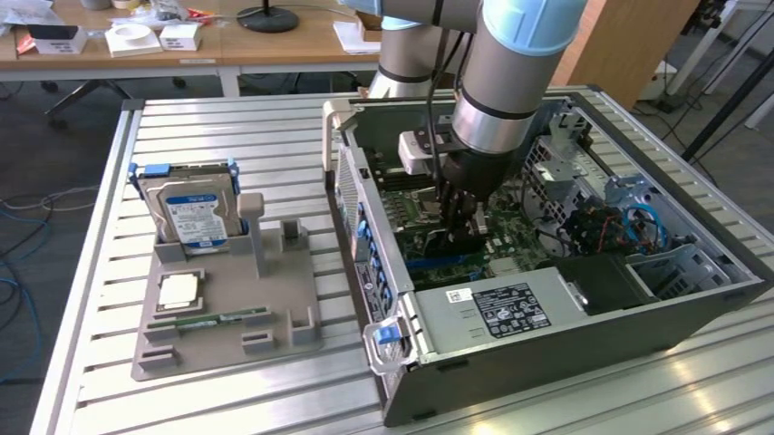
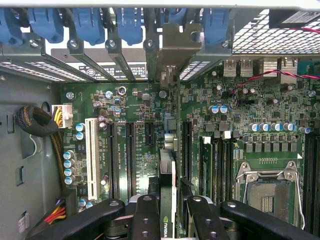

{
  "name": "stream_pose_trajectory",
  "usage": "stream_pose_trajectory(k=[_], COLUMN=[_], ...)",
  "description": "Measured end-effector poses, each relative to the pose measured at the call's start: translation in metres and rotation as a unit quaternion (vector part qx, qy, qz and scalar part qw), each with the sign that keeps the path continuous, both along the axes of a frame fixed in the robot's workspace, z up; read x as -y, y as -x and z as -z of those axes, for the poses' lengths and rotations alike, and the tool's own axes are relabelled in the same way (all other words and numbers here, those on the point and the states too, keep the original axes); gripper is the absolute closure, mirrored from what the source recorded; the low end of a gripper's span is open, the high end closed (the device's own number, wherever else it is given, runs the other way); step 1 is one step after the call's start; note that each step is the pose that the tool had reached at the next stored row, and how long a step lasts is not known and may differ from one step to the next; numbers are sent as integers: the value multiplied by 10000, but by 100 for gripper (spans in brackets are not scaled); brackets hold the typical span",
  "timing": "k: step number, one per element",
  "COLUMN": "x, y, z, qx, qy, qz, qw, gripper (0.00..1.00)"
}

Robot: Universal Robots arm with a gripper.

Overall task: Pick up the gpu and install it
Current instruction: 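Insert the gpu into the slot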

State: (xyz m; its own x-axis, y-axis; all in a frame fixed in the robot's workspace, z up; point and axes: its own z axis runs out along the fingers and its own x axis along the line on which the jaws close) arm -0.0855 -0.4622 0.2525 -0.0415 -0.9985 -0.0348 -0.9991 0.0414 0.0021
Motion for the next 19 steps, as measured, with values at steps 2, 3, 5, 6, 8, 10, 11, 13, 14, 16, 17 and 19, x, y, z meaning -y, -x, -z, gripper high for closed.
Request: stream_pose_trajectory(k=[2,3,5,6,8,10,11,13,14,16,17,19], x=[0,0,0,0,0,0,0,0,0,0,0,0], y=[0,0,0,0,0,0,0,0,0,0,0,0], z=[1,1,2,5,6,6,7,9,11,11,11,12], qx=[0,0,0,1,0,0,0,0,1,1,0,0], qy=[-1,-1,-1,-1,0,0,0,-1,-1,-1,0,0], qz=[0,0,0,0,0,0,0,0,0,0,0,0], qw=[10000,10000,10000,10000,10000,10000,10000,10000,10000,10000,10000,10000], gripper=[74,74,74,74,74,74,74,74,74,74,74,74])
